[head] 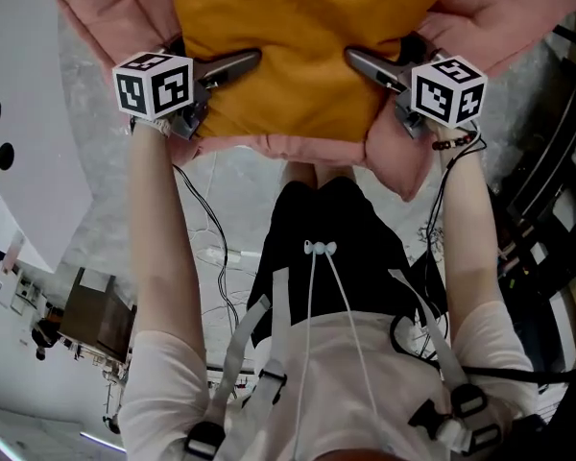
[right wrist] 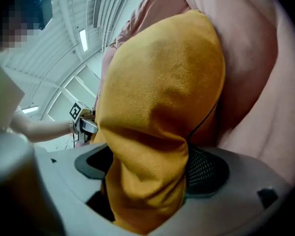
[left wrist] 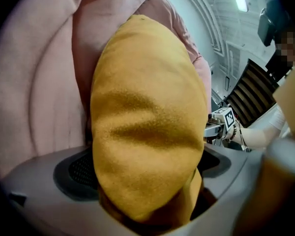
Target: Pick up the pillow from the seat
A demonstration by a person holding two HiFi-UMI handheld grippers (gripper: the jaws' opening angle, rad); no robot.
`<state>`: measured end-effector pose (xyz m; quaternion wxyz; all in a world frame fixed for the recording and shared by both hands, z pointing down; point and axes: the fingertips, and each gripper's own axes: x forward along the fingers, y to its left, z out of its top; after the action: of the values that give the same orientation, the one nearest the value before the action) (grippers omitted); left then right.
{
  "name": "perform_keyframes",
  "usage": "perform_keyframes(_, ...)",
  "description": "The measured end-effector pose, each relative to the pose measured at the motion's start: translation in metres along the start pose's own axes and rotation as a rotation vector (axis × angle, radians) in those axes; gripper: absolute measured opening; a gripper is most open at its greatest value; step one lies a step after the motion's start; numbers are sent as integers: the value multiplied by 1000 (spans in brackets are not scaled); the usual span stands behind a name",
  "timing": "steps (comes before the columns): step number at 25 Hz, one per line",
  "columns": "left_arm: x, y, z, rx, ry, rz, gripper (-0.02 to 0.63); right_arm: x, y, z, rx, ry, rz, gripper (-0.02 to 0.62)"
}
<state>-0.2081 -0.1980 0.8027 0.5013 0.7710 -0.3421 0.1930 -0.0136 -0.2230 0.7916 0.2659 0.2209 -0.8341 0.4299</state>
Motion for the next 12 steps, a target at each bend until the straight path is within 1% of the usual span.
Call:
perform_keyframes(4, 21, 3, -3, 2, 28, 11, 578, 16, -16, -4, 12, 40, -30, 425)
perform_keyframes(7, 41, -6, -5, 11, 27, 48, 578, 16, -21, -6, 4, 15, -63, 425)
perform_keyframes(9, 48, -11, -7, 13, 23, 52, 578, 19, -23, -6, 11, -6, -81, 425)
perform_keyframes(12, 50, -5, -7, 5, 26, 58, 575, 30, -25, -4, 33, -22, -71, 420)
